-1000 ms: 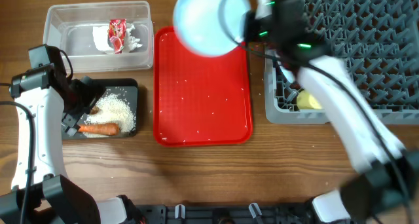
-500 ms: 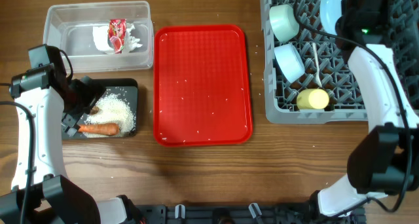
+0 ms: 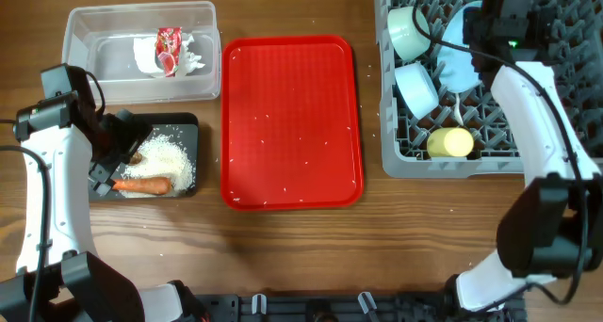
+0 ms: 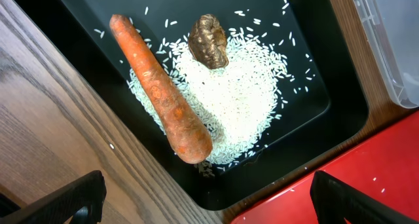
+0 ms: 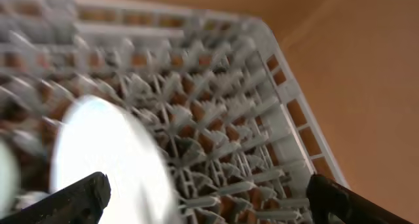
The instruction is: Sort waste into correct bins and load items into the dishwasher rack
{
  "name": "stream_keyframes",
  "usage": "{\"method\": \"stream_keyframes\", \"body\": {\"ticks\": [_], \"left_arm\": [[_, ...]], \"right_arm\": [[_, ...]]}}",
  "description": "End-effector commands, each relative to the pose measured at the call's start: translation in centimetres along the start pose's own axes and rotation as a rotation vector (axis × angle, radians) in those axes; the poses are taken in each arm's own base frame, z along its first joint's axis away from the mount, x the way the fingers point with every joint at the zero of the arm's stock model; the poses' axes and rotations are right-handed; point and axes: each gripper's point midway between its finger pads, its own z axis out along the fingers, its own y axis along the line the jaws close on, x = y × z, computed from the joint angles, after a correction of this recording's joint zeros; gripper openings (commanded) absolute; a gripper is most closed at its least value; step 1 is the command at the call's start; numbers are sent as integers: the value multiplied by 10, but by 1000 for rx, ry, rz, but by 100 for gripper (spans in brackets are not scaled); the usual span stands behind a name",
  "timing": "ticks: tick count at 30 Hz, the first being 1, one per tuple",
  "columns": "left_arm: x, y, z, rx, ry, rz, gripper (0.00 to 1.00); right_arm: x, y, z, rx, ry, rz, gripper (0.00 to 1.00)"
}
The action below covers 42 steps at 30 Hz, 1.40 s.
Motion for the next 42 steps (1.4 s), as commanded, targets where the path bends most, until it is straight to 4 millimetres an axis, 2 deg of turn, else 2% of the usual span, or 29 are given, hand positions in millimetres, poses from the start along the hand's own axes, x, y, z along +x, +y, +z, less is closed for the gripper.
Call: {"method": "stream_keyframes", "body": {"ticks": [1,2,3,6,7,8,15,16,18,19,21,24,25,28,33,37,40,42], "left_arm": [[-3,2,-5,1,-23,4,100],[-3,2,-5,1,-23,4,100],[-3,2,-5,1,-23,4,100],[-3,2,-5,1,-23,4,100],[-3,2,-5,1,-23,4,100],[-3,2,-5,1,-23,4,100],[-3,2,-5,1,-23,4,100],[-3,2,-5,1,-23,4,100],[-3,2,-5,1,-23,4,100],[-3,2,-5,1,-23,4,100],[-3,2,-5,1,-23,4,100],[-3,2,-5,1,-23,4,100],[-3,2,-5,1,-23,4,100],[-3,2,-5,1,-23,4,100],[-3,2,-5,1,-23,4,100],[-3,2,-5,1,-23,4,100],[-3,2,-5,1,-23,4,100],[-3,2,-5,1,-23,4,100]], "right_arm": [[-57,-17,-84,-64,-197,125,100],[-59,-13,-103,-123,-206,162,100],[-57,2,-124,-243,-199,205,100],[-35,71,-180,-735,-59,288,100],[-32,85,-192,-837,-29,300,100],[-31,91,-195,-877,-18,298,100],[-25,89,-184,-829,0,286,100],[-27,81,-183,-786,-14,293,100],[-35,63,-192,-743,-82,318,100],[-39,50,-204,-733,-160,339,100],[-35,33,-218,-712,-277,379,100],[2,16,-229,-674,-442,441,100],[23,12,-231,-660,-503,467,100],[85,15,-230,-661,-609,506,100],[148,27,-219,-694,-653,607,100],[167,28,-218,-695,-695,619,100],[180,33,-213,-689,-645,594,100],[198,41,-203,-684,-560,569,100]]}}
